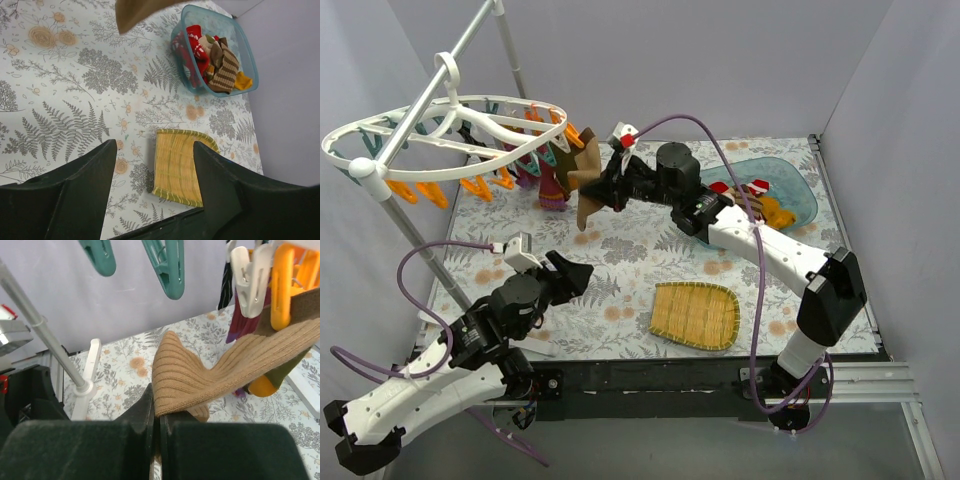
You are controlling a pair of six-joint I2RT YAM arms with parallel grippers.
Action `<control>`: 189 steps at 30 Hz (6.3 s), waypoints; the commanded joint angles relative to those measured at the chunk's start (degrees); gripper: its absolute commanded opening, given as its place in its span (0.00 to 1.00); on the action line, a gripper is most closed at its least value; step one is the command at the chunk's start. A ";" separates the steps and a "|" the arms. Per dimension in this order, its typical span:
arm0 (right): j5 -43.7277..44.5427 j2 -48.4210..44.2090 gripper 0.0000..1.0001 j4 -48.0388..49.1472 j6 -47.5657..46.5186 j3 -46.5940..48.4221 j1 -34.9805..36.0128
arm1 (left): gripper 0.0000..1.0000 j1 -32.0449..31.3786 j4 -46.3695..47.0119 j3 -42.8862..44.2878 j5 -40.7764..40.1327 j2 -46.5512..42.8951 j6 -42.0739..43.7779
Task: Remove the socks clipped to the hanger
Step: Remove the sock from the hanger, then place the sock in the bin.
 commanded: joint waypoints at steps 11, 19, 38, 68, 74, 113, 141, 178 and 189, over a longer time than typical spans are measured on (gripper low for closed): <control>-1.32 -5.84 0.01 -11.68 -2.67 1.14 6.02 | 0.70 -0.23 5.46 4.23 -3.81 -2.48 8.25; -3.26 -4.34 0.01 -12.39 -0.92 3.07 7.78 | 0.76 -0.23 12.49 3.17 -6.89 0.50 12.74; -4.23 -0.91 0.01 -12.83 3.13 6.68 7.86 | 0.37 -0.23 22.96 0.97 -11.20 6.66 14.59; -6.14 2.14 0.65 9.84 14.55 2.61 -7.95 | 0.00 -0.14 14.26 2.55 -10.85 6.31 9.40; -12.92 10.23 0.66 15.99 16.31 10.62 -8.39 | 0.00 -0.14 11.63 5.71 -7.43 7.01 7.03; -16.27 32.13 0.65 33.14 35.74 33.66 -9.01 | 0.00 -0.23 4.41 14.42 -4.26 10.09 5.18; -16.09 34.60 0.61 35.51 38.64 36.21 -6.46 | 0.00 -0.23 5.20 14.33 -3.29 10.35 5.18; -11.70 20.72 0.94 34.47 33.81 14.43 -6.72 | 0.00 -0.14 5.73 13.37 -3.12 8.68 7.55; 2.77 -2.29 0.98 22.43 24.67 -10.88 -6.90 | 0.00 -0.23 12.58 12.75 1.10 11.05 12.21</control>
